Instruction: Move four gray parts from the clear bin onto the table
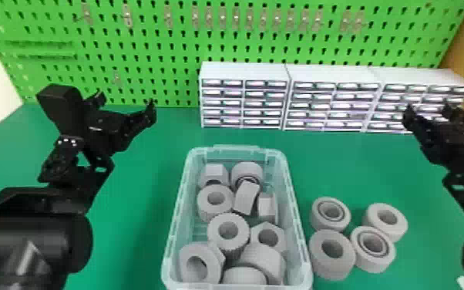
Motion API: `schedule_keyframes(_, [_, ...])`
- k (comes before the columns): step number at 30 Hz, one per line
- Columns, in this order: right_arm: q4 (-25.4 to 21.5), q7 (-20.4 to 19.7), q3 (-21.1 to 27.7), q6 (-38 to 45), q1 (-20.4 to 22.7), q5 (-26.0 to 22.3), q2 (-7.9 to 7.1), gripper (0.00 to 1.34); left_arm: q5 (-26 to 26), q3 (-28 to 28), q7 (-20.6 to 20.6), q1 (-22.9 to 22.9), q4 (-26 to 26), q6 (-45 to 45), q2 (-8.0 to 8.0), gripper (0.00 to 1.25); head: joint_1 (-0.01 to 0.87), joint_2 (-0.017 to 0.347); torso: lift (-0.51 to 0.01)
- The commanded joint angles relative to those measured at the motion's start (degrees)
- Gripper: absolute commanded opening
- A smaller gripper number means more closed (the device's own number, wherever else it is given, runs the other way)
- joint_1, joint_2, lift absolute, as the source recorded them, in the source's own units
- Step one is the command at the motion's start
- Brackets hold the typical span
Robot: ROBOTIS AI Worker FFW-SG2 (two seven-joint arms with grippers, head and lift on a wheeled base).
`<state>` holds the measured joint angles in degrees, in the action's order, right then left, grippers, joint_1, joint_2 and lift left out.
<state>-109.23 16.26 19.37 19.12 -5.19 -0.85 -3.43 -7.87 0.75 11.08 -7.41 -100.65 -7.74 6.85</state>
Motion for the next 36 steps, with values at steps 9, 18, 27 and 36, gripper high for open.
schedule_keyframes(9, [1.21, 0.0, -1.17, 0.04, 0.35, -0.11, 0.26, 0.82, -0.04, -1.54, -1.42, 0.29, -0.08, 0.44, 0.0, 1.14, 0.678, 0.034, -0.05])
schedule_keyframes(18, [1.56, 0.0, -2.14, -0.14, 0.26, 0.15, 0.0, 0.82, 0.75, -2.25, -2.3, 0.29, -0.08, 1.5, 0.09, 1.14, 0.678, 0.034, -0.05])
schedule_keyframes(27, [1.56, 0.0, -2.67, -0.4, -0.18, 0.33, -0.62, 0.82, -0.48, -2.68, -3.17, 0.11, -0.25, 2.64, 0.09, 1.14, 0.678, 0.034, -0.05])
schedule_keyframes(36, [2.09, 0.0, -3.81, -0.31, -1.23, 0.15, -1.23, 0.82, -1.1, -3.48, -7.66, 0.99, -0.16, 7.3, 0.09, 1.14, 0.678, 0.034, -0.05])
